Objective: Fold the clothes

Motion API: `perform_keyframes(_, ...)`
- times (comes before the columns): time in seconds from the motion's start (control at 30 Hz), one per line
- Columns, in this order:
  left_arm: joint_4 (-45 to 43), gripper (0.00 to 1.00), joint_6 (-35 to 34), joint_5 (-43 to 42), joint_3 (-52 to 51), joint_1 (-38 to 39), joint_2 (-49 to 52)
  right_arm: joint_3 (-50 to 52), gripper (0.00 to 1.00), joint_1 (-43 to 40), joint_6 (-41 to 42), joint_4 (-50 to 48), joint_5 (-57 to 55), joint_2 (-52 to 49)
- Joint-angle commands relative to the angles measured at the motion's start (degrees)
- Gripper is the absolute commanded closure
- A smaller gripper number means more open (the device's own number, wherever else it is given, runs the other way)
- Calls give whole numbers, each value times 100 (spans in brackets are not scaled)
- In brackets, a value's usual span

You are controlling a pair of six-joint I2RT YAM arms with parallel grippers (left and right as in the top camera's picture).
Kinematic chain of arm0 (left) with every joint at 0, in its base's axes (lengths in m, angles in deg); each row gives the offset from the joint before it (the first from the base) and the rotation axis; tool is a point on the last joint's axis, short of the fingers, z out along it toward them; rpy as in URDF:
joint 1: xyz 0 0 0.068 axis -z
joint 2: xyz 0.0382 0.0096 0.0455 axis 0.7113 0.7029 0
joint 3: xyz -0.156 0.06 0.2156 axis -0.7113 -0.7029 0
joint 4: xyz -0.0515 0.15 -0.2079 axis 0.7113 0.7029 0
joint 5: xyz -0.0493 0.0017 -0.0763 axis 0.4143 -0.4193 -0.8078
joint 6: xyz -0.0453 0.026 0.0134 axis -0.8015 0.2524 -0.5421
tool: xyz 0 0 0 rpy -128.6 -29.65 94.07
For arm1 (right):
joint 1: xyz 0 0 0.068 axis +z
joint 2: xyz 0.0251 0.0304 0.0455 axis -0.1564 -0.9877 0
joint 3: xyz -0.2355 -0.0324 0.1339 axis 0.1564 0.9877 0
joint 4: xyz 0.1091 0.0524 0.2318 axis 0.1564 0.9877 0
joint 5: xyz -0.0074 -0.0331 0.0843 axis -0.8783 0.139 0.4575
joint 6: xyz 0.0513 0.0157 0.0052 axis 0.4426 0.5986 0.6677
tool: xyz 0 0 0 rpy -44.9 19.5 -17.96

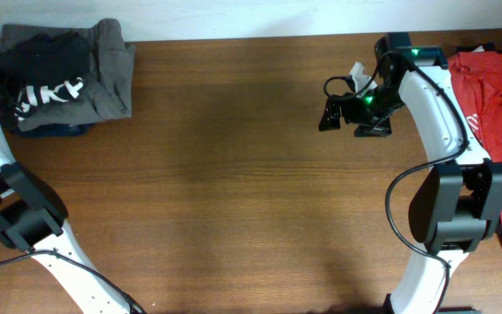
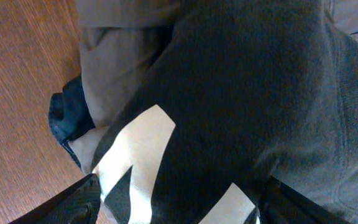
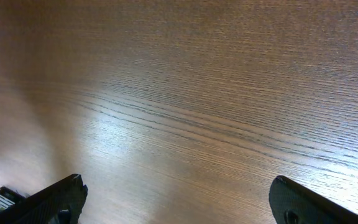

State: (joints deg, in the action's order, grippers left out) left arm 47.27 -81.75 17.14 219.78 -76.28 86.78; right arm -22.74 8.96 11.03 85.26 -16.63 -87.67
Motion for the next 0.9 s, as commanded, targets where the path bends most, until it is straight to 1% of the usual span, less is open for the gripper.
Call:
perform_keyframes(0.0, 81, 21, -81, -385, -33, -35, -166, 31, 1, -31, -33, 20, 50, -35)
perform_keyframes(0.1, 284, 21, -426, -984, -33, -35, -168, 31, 1, -31, -33, 22, 50, -35)
perform_keyframes(0.23, 422, 21, -896, -1025, -33, -31, -168, 31, 1, -31, -33, 22, 50, -35)
perform_keyframes(0.33, 413, 21, -1110, -730, -33, -31, -168, 31, 1, -31, -33, 22, 50, -35)
perform_keyframes(0.5, 372, 21, -1126, -118, -33, -35, -166, 31, 1, -31, -33, 22, 50, -35)
perform_keyframes(0.67, 240, 21, -1126, 7, -39, -35, -162, 31, 1, -31, -31, 22, 52, -35)
perform_keyframes(0.87, 9, 36, -1123, 133, -39, -37, -162, 31, 1, -31, -33, 87, 50, -35)
